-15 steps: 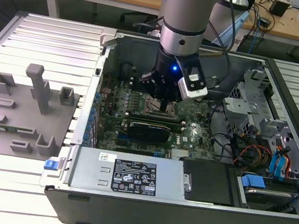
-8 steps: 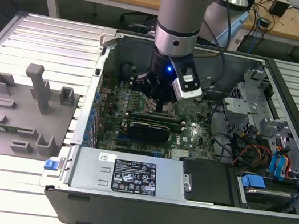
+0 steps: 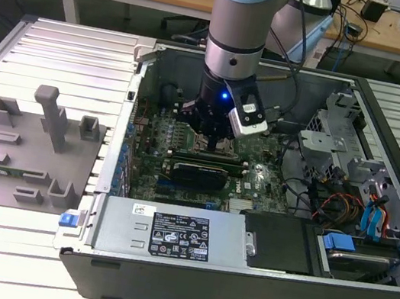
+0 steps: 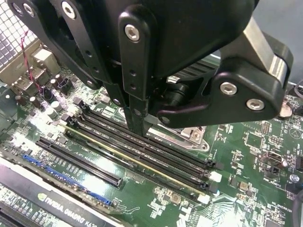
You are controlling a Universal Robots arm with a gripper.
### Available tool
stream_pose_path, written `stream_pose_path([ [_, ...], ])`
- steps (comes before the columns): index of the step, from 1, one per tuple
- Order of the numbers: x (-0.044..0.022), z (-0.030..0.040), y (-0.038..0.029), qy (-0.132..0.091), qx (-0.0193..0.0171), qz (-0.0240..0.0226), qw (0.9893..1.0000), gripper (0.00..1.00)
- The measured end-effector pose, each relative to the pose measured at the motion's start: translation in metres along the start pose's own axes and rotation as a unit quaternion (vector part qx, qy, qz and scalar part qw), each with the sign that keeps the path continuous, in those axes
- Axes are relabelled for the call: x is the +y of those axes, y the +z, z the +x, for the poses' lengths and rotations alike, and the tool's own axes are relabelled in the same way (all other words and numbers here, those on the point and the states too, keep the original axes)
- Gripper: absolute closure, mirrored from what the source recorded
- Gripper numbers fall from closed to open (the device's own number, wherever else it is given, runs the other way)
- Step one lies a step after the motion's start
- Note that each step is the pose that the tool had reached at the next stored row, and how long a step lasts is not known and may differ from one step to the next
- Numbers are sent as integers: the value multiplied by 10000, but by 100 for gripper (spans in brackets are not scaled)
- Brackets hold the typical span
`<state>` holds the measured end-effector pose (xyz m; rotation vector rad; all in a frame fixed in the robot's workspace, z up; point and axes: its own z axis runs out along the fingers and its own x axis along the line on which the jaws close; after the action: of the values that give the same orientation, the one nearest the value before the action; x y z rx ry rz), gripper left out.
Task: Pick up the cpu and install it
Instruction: 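Install the second cpu locking lever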
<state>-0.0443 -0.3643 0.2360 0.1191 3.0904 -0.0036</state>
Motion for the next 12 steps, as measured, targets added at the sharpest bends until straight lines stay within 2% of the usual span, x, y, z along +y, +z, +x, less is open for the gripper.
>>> stream_pose_path([
  [12,-2,35,24,0,-8,-2,10000,89],
])
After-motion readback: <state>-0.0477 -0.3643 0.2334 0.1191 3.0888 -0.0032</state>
